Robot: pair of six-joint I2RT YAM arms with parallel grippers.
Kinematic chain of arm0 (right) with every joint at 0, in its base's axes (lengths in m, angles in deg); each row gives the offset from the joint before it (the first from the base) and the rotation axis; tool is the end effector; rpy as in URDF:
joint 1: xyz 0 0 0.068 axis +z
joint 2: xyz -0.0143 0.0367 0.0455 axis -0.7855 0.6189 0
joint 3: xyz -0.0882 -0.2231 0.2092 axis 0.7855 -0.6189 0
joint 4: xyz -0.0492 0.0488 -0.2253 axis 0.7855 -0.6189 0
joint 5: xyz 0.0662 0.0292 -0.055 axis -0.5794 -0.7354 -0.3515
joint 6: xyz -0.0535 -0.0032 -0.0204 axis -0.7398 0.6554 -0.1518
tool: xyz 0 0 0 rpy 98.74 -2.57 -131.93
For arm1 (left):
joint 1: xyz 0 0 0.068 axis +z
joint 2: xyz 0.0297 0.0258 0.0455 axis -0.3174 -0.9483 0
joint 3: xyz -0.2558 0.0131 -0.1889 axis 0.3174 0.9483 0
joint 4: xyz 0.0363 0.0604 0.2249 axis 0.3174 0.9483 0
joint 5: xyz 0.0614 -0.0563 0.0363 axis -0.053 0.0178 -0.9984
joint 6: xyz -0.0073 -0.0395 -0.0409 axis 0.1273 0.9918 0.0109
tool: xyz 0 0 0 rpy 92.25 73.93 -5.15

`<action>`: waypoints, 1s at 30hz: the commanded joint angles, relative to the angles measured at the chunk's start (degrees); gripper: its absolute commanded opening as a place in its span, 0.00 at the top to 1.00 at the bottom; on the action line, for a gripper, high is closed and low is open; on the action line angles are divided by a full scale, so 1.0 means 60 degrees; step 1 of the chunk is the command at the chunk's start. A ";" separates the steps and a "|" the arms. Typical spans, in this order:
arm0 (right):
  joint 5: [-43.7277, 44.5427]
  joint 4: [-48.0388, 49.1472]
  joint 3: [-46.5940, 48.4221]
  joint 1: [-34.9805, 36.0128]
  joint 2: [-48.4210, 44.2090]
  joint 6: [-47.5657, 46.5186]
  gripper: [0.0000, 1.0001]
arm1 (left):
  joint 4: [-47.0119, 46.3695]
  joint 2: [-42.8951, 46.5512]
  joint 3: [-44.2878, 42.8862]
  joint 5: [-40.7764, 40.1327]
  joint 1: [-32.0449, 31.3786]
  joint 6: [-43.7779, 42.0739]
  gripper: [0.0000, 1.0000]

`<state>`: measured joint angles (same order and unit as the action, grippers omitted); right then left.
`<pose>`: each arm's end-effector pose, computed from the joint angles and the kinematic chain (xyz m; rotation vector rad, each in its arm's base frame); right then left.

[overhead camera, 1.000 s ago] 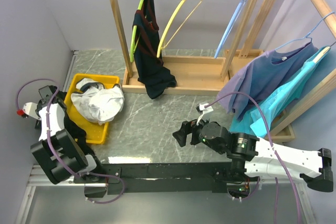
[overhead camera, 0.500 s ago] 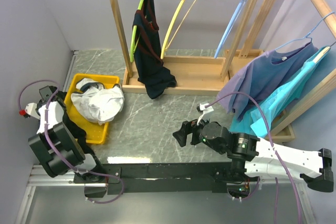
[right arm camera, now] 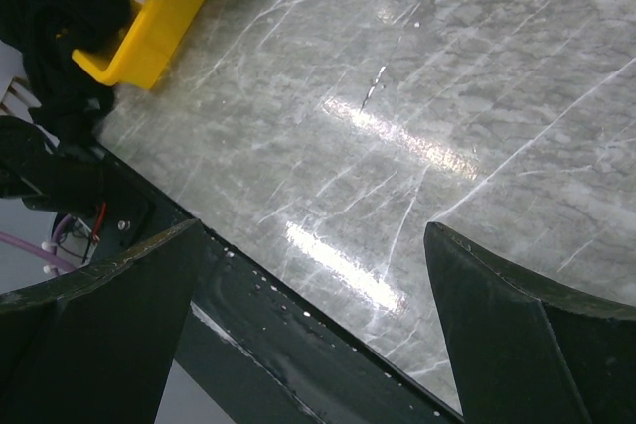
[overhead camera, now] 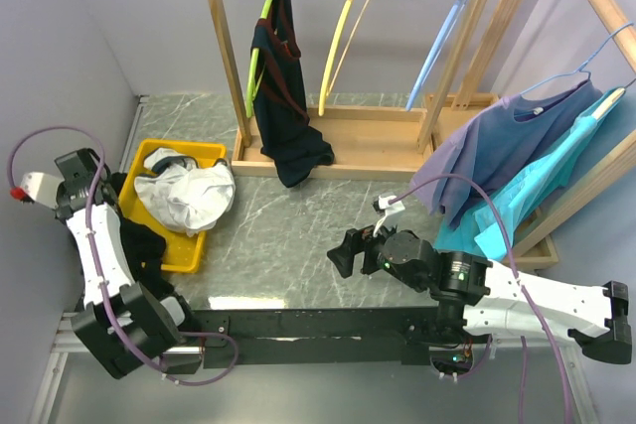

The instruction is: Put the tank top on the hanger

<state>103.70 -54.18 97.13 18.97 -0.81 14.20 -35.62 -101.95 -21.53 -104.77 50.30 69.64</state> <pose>0.0511 0.0982 0.3101 -0.3336 2.0478 0.8043 0.1474 0.1123 0.3343 -1.6836 1.6160 0.3847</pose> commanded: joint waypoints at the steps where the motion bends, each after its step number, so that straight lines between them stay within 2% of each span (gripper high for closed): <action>1: 0.0147 0.0168 0.0209 0.0046 0.0100 -0.0089 0.00 | 0.0181 0.0599 -0.1163 -0.0299 -0.0478 -0.0627 0.99; 9: 0.0512 -0.0242 0.0780 0.0046 0.0189 -0.0265 0.00 | 0.1148 0.1332 -0.3758 -0.0330 -0.1899 -0.1008 0.99; 12: 0.0688 -0.0462 0.1000 0.0046 0.0130 -0.0280 0.00 | 0.1222 0.1537 -0.4666 0.0547 -0.2149 -0.1242 0.99; 19: 0.1404 -0.0697 0.1424 0.0046 -0.0251 -0.0426 0.00 | 0.1075 0.1612 -0.6568 0.3827 -0.2529 -0.1916 0.99; 20: 0.1508 -0.0784 0.1512 0.0046 -0.0265 -0.0484 0.00 | 0.1076 0.1582 -0.6688 0.4498 -0.2646 -0.1931 0.99; 30: 0.2958 -0.1063 0.3108 -0.0013 -0.0178 -0.1436 0.00 | 0.1090 0.1275 -0.8621 0.8030 -0.3028 -0.2283 0.99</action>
<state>115.63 -60.67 110.77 18.97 -1.49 9.15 -27.11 -93.99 -68.24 -69.25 32.46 57.80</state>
